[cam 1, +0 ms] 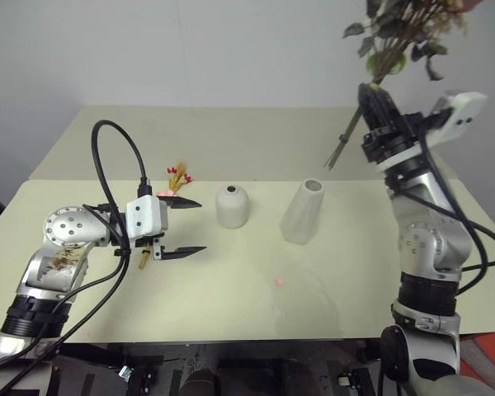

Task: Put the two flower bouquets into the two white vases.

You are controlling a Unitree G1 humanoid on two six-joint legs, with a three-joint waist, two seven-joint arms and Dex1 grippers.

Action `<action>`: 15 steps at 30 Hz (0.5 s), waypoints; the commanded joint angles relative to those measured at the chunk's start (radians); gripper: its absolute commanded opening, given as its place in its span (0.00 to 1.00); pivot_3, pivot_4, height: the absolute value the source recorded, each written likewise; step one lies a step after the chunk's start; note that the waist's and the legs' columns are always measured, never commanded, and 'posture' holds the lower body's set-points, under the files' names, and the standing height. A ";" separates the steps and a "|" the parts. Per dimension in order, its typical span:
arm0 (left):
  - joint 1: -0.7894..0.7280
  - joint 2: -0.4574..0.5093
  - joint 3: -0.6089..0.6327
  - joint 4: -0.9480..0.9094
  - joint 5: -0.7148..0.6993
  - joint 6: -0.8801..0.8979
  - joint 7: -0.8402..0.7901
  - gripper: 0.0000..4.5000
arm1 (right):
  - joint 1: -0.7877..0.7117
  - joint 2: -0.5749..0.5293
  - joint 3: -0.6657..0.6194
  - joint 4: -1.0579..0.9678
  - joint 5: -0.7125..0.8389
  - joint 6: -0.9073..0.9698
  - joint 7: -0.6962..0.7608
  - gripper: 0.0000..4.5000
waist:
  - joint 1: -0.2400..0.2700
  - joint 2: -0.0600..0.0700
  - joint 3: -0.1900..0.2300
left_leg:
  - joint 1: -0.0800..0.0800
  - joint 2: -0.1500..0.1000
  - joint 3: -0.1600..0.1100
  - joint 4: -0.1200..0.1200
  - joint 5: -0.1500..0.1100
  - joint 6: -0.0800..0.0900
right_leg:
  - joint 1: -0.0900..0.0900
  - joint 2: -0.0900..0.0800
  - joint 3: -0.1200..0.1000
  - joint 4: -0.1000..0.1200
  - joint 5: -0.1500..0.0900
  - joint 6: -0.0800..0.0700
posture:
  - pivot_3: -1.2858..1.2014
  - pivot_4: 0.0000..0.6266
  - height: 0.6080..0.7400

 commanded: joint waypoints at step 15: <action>0.054 0.039 0.048 -0.082 -0.019 0.045 0.028 1.00 | 0.051 -0.004 0.059 -0.088 0.014 -0.019 0.032 0.05 | 0.001 0.000 0.000 | 0.000 0.000 0.000 0.000 0.000 0.000 | 0.000 0.000 0.000 0.000 0.000 0.000 | 0.52 0.24 1.00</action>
